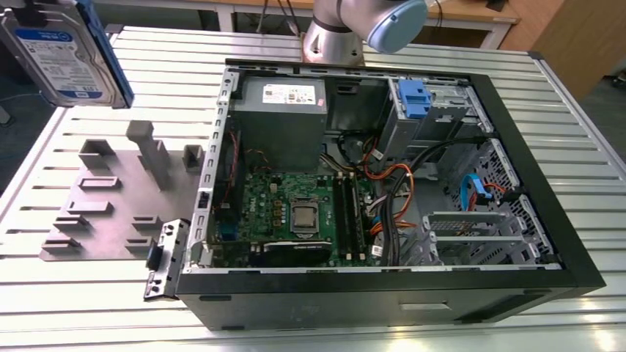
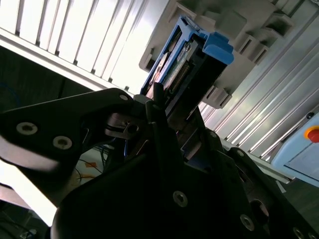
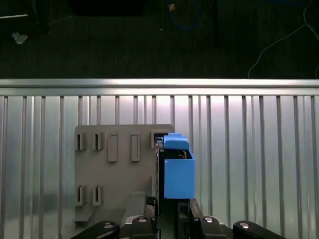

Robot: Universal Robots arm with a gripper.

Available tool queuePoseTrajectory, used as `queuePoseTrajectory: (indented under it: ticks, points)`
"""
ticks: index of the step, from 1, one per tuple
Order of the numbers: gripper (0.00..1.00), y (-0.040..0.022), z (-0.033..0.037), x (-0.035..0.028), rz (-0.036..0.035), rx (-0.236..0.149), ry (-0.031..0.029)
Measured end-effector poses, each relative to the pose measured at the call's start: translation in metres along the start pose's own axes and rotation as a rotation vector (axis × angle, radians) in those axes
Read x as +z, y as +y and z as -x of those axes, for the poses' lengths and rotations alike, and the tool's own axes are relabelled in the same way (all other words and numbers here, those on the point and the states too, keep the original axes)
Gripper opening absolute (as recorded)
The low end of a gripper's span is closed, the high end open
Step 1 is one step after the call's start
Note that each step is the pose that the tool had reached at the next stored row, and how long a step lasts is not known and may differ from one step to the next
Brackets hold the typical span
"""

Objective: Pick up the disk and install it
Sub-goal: 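Pick up the disk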

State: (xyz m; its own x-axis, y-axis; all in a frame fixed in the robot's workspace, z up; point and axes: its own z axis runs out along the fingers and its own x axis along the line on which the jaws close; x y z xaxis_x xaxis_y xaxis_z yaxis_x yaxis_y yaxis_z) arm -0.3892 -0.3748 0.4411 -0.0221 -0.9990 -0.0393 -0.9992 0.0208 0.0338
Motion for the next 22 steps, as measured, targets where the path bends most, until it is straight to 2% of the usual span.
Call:
queuePoseTrajectory:
  ticks: [22]
  points:
    - [0.35,0.0012,0.0014,-0.0363,0.0000,0.000,0.0000]
